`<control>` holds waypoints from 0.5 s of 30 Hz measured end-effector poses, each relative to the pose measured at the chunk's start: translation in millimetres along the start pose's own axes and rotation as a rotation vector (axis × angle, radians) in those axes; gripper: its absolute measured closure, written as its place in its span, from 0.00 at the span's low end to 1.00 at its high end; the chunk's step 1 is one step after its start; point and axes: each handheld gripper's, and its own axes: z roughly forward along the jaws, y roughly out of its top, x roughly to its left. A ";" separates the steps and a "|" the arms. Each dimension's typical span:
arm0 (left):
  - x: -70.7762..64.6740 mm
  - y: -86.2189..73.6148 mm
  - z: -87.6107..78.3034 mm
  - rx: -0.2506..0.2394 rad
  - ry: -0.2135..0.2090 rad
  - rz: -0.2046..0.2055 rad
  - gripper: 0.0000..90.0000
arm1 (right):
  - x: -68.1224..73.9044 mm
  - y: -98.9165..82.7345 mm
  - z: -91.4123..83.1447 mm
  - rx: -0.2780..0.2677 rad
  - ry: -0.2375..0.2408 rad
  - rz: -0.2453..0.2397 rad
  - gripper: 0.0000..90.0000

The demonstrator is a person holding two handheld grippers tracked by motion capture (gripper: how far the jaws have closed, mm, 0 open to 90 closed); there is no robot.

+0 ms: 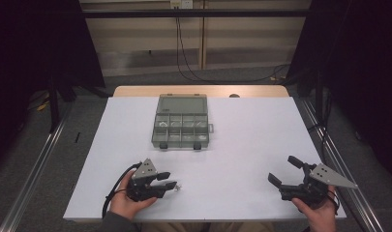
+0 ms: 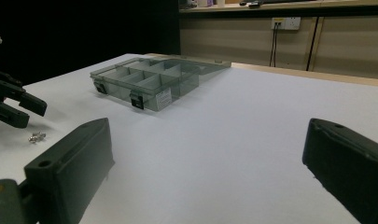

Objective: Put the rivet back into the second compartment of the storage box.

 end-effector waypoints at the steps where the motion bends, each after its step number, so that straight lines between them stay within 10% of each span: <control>1: -0.4 0.1 1.1 0.008 -0.007 -0.009 0.66 | 0.0 0.0 0.0 0.000 0.000 0.000 0.02; 15: -3.7 2.4 10.1 0.057 -0.028 -0.035 0.76 | -0.3 -0.1 -1.2 0.002 0.001 -0.008 0.02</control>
